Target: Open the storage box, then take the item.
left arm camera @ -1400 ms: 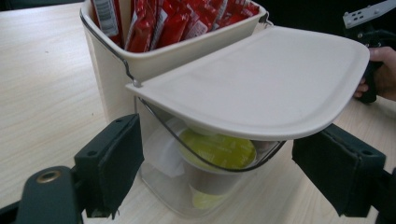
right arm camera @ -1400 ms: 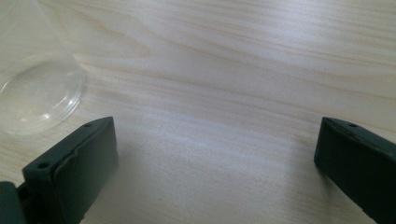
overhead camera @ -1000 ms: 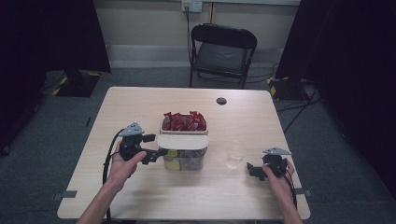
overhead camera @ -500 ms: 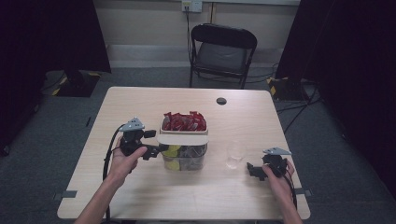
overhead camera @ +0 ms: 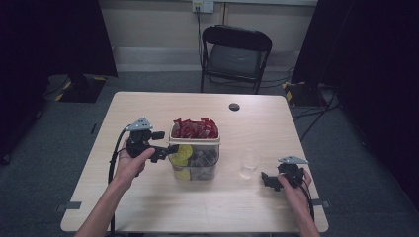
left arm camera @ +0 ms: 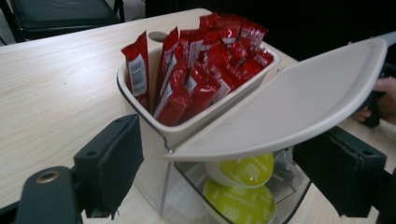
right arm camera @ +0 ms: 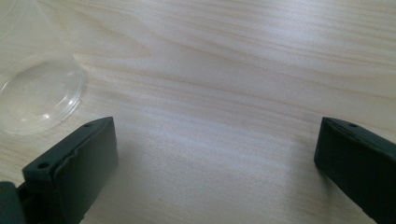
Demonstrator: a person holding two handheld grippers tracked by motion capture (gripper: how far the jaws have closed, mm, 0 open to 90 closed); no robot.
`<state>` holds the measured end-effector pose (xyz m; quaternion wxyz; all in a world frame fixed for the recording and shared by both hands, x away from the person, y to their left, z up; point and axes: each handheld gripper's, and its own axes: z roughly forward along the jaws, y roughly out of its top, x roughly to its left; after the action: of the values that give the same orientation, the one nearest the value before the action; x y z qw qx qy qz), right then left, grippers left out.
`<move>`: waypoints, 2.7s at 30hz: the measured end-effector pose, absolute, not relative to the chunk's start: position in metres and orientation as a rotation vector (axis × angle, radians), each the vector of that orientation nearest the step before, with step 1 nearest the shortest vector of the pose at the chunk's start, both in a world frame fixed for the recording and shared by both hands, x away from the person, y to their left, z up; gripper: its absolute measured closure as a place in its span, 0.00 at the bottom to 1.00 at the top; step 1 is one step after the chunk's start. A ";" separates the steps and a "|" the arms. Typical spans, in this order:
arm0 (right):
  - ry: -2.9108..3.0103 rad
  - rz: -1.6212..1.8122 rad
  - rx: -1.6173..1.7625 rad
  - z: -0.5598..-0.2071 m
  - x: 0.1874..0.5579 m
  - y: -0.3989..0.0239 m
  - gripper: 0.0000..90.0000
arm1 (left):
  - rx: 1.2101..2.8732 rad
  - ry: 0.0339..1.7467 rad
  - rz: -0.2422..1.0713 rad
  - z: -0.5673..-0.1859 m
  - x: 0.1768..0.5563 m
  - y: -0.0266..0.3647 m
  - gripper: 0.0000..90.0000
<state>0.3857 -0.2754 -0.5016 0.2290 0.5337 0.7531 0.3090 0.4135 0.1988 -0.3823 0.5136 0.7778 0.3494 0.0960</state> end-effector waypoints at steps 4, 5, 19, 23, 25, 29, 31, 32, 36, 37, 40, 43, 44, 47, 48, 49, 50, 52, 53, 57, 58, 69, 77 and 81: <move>2.073 0.851 1.469 -0.502 0.386 -0.275 0.00 | 1.875 0.840 0.220 -0.383 0.417 0.196 0.18; 2.073 0.851 1.469 -0.502 0.386 -0.275 0.00 | 1.880 0.835 0.223 -0.383 0.419 0.196 0.17; 2.078 0.852 1.467 -0.502 0.386 -0.276 0.00 | 1.867 0.849 0.228 -0.383 0.431 0.197 0.17; 2.076 0.852 1.467 -0.502 0.386 -0.276 0.00 | 1.865 0.849 0.229 -0.382 0.435 0.197 0.17; 2.076 0.852 1.468 -0.502 0.386 -0.276 0.00 | 1.863 0.857 0.237 -0.381 0.438 0.198 0.17; 2.076 0.852 1.468 -0.502 0.386 -0.276 0.00 | 1.846 0.876 0.241 -0.381 0.442 0.200 0.17; 2.076 0.852 1.468 -0.502 0.386 -0.276 0.00 | 1.843 0.874 0.238 -0.382 0.442 0.200 0.17; 2.076 0.852 1.468 -0.502 0.386 -0.275 0.00 | 1.846 0.876 0.236 -0.384 0.444 0.201 0.17; 2.078 0.852 1.467 -0.502 0.386 -0.276 0.00 | 1.856 0.908 0.251 -0.386 0.446 0.201 0.17; 2.078 0.852 1.467 -0.502 0.386 -0.276 0.00 | 1.856 0.908 0.251 -0.386 0.446 0.201 0.18; 2.076 0.852 1.468 -0.502 0.386 -0.276 0.00 | 1.848 0.910 0.252 -0.388 0.447 0.201 0.18; 2.076 0.852 1.468 -0.502 0.386 -0.276 0.00 | 1.836 0.933 0.263 -0.388 0.449 0.202 0.18; 2.076 0.852 1.467 -0.502 0.386 -0.276 0.00 | 1.831 0.937 0.255 -0.388 0.449 0.202 0.18; 2.076 0.852 1.468 -0.502 0.386 -0.276 0.00 | 1.829 0.935 0.243 -0.389 0.450 0.203 0.17; 2.076 0.852 1.468 -0.502 0.386 -0.276 0.00 | 1.778 0.947 0.193 -0.388 0.451 0.203 0.18; 2.076 0.852 1.468 -0.502 0.386 -0.276 0.00 | 1.778 0.947 0.193 -0.388 0.451 0.203 0.20; 2.078 0.852 1.465 -0.502 0.386 -0.276 0.00 | 1.789 0.944 0.219 -0.386 0.449 0.202 0.20; 2.076 0.852 1.467 -0.502 0.386 -0.276 0.00 | 1.803 0.943 0.243 -0.385 0.449 0.201 0.19; 2.078 0.852 1.465 -0.502 0.386 -0.276 0.00 | 1.818 0.941 0.251 -0.386 0.449 0.201 0.18; 2.081 0.851 1.464 -0.501 0.386 -0.276 0.00 | 1.822 0.937 0.230 -0.389 0.451 0.203 0.17; 2.070 0.853 1.478 -0.500 0.385 -0.276 0.08 | 1.822 0.935 0.229 -0.389 0.451 0.203 0.17; 2.053 0.876 1.488 -0.487 0.378 -0.277 0.18 | 1.842 0.921 0.228 -0.391 0.453 0.200 0.16; 2.050 0.911 1.453 -0.474 0.373 -0.276 0.17 | 1.841 0.917 0.233 -0.391 0.453 0.202 0.16; 2.027 0.954 1.429 -0.463 0.368 -0.275 0.19 | 1.838 0.927 0.222 -0.394 0.453 0.201 0.16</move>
<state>0.3679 -0.2752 -0.4627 0.2398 0.5221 0.7405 0.3487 0.4527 0.2014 -0.3935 0.5105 0.7633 0.3850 0.0923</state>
